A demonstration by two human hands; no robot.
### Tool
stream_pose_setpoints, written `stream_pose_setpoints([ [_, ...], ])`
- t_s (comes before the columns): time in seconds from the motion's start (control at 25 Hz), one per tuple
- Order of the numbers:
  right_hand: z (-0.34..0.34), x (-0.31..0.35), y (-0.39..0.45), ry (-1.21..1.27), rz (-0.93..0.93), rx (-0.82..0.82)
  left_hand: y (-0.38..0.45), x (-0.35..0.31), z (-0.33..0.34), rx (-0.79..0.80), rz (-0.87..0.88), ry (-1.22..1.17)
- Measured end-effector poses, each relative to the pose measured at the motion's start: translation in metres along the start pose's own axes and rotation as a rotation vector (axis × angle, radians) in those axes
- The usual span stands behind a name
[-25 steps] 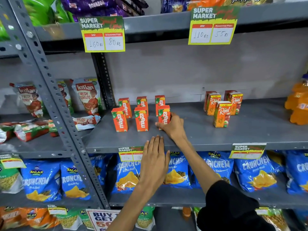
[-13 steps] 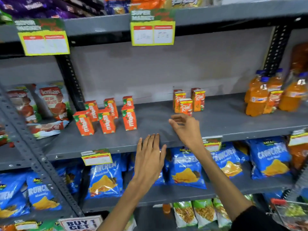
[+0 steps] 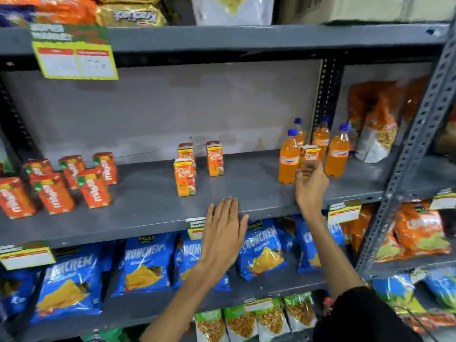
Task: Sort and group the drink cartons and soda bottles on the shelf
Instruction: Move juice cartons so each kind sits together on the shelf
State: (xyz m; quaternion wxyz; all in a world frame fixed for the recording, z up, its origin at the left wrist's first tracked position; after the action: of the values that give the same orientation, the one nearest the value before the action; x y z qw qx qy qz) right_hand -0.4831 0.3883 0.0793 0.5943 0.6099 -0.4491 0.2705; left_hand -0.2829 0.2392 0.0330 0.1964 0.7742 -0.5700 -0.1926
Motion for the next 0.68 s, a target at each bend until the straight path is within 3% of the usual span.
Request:
stream_pose_setpoints([
  [0.28,0.007,-0.024,0.047,-0.210,0.073,0.055,0.009,-0.005,0.023,0.056,-0.048,0.069],
  [0.52,0.017,-0.043,0.063,-0.159,0.132,0.105,0.010,-0.005,0.027,0.067,-0.063,0.098],
  [0.68,0.004,-0.042,0.052,-0.095,0.137,0.039,0.010,-0.004,0.026,0.080,-0.054,0.115],
])
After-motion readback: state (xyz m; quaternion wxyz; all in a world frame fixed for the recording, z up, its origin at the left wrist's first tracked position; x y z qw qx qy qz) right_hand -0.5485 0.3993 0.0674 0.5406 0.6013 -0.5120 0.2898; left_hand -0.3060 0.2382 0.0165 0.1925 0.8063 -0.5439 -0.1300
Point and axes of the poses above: each hand's wrist, its own y-axis towards the middle knuckle, its own z-axis out of the palm, x = y × z, the point moved 5 cm from there along y, towards the middle knuckle, and after that the axes turned 3 degrees about z, right-handed, at the moved point
